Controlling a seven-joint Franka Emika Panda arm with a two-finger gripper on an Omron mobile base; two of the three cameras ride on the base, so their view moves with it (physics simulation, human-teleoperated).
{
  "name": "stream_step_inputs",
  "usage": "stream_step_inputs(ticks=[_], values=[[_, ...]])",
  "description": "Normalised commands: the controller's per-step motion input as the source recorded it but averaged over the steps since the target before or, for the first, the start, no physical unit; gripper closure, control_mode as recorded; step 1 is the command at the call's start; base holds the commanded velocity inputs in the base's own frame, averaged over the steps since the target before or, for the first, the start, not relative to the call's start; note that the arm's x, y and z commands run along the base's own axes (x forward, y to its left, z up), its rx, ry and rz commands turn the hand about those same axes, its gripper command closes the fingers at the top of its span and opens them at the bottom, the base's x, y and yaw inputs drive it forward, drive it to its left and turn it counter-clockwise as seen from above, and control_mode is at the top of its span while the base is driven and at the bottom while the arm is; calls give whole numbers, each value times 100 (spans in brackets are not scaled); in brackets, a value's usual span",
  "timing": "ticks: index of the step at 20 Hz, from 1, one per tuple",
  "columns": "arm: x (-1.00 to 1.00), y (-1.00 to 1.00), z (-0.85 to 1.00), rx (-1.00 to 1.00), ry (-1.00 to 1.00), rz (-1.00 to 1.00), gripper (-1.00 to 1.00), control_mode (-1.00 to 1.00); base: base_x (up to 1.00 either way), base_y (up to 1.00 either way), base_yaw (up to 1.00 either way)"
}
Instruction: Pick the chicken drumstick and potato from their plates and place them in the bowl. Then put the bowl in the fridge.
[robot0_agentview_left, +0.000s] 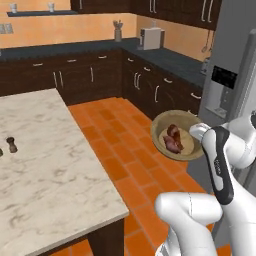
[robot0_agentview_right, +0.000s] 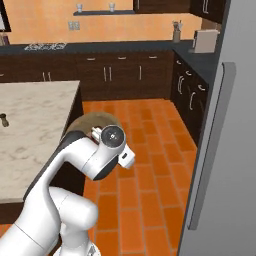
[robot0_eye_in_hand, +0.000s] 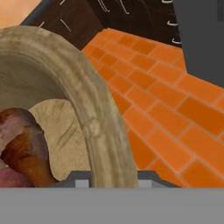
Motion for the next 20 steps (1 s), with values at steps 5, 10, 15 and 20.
stream_step_inputs(ticks=[5,10,15,20], values=[[0,0,0,0,0,0,100,100,60,-56,1],[0,0,0,0,0,0,100,100,9,-50,4],[0,0,0,0,0,0,100,100,86,14,-1],[0,0,0,0,0,0,100,100,100,2,0]])
